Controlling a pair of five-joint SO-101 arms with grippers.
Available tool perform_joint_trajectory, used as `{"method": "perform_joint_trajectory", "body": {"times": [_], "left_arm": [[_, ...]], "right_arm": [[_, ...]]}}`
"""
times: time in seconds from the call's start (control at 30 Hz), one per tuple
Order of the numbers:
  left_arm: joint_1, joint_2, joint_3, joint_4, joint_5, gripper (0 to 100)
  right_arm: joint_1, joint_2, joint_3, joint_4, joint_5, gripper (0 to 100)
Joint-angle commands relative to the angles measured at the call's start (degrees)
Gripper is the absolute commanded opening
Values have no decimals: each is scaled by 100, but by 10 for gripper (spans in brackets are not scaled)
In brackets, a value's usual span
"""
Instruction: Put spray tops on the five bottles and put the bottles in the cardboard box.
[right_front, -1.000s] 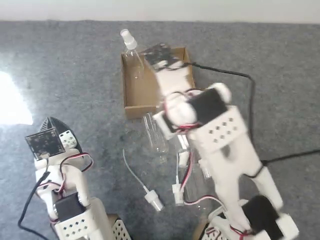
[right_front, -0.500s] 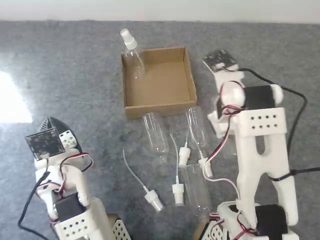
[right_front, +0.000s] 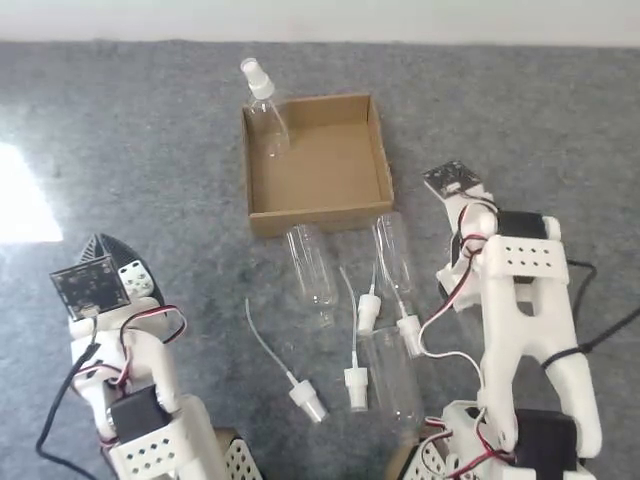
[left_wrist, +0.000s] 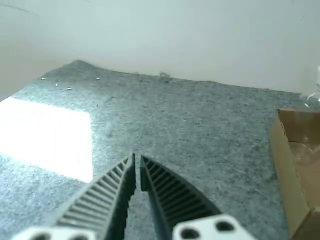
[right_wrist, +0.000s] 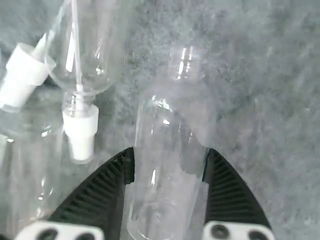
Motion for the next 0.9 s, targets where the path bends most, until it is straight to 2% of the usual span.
{"method": "perform_joint_trajectory", "body": {"times": [0.0, 0.1, 0.27, 0.43, 0.6, 0.87], "left_arm": [[9, -105, -48, -176, 53, 15], [9, -105, -48, -176, 53, 15], [9, -105, -48, -176, 53, 15], [9, -105, -48, -176, 53, 15], [9, -105, -48, -176, 53, 15], [9, -105, -48, -176, 53, 15]], "right_arm": [[92, -242, 44, -242, 88, 125], [101, -242, 176, -242, 88, 131], [84, -242, 343, -233, 70, 213], [75, -242, 343, -215, 44, 222], [92, -242, 343, -163, 44, 329], [84, -242, 149, -163, 53, 322]]}}
